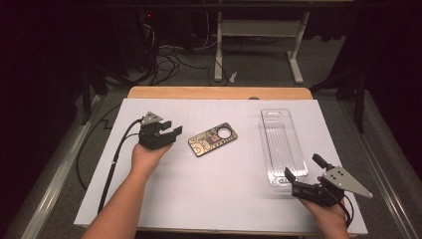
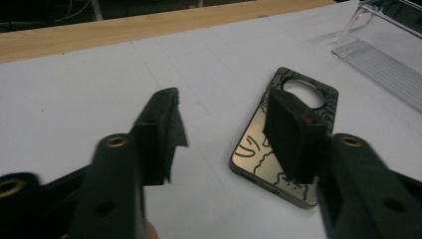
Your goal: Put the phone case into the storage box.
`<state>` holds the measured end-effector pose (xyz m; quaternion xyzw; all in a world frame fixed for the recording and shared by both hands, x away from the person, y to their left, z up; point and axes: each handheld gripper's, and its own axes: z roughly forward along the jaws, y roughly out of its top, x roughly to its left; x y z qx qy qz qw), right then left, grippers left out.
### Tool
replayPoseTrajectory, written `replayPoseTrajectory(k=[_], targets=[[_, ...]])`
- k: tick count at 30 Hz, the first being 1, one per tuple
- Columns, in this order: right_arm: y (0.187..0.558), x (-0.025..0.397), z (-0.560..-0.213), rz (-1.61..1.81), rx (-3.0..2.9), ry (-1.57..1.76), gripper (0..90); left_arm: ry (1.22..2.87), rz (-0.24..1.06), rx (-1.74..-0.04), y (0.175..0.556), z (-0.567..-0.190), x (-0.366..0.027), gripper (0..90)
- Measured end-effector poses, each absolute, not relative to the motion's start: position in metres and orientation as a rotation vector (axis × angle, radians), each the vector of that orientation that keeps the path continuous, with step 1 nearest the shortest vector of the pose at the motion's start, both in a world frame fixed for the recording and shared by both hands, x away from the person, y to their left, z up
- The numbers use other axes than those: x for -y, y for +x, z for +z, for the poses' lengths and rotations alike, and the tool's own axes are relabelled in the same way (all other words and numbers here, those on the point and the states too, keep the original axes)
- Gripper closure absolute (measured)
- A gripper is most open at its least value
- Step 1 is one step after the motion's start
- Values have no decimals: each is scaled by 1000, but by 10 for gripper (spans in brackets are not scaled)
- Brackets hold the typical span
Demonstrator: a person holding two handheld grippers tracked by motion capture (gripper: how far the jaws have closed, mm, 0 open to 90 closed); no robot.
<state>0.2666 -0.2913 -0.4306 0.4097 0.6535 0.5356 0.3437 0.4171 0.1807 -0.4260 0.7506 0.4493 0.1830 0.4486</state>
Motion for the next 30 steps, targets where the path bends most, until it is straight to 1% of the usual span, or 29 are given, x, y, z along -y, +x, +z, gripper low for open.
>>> replayPoseTrajectory(k=[4,5,6,8,11,12,14,15,20,23,24,30], targets=[[266,291,-431,1391,-1698,1060,3,1890,481,-1143,423,-436,-175,874],[265,290,-430,1394,-1696,1060,3,1924,473,-1153,428,-442,-169,898],[265,290,-431,1394,-1695,1060,3,1924,473,-1153,428,-442,-169,899],[265,290,-431,1393,-1697,1060,3,1980,473,-1153,434,-450,-156,900],[265,290,-431,1396,-1694,1063,3,1986,468,-1158,437,-452,-151,900],[265,290,-431,1397,-1695,1066,3,2022,473,-1162,441,-454,-146,900],[265,291,-431,1398,-1694,1065,3,2038,473,-1160,442,-456,-143,900],[265,291,-431,1395,-1692,1065,3,2084,498,-1158,443,-458,-137,900],[265,291,-431,1401,-1692,1066,3,2118,459,-1171,446,-466,-133,899],[264,291,-431,1402,-1693,1063,3,2134,454,-1165,445,-468,-133,900],[264,291,-431,1402,-1696,1061,4,2173,447,-1142,441,-470,-131,900],[263,291,-429,1404,-1692,1059,5,2190,429,-1089,425,-470,-128,899]])
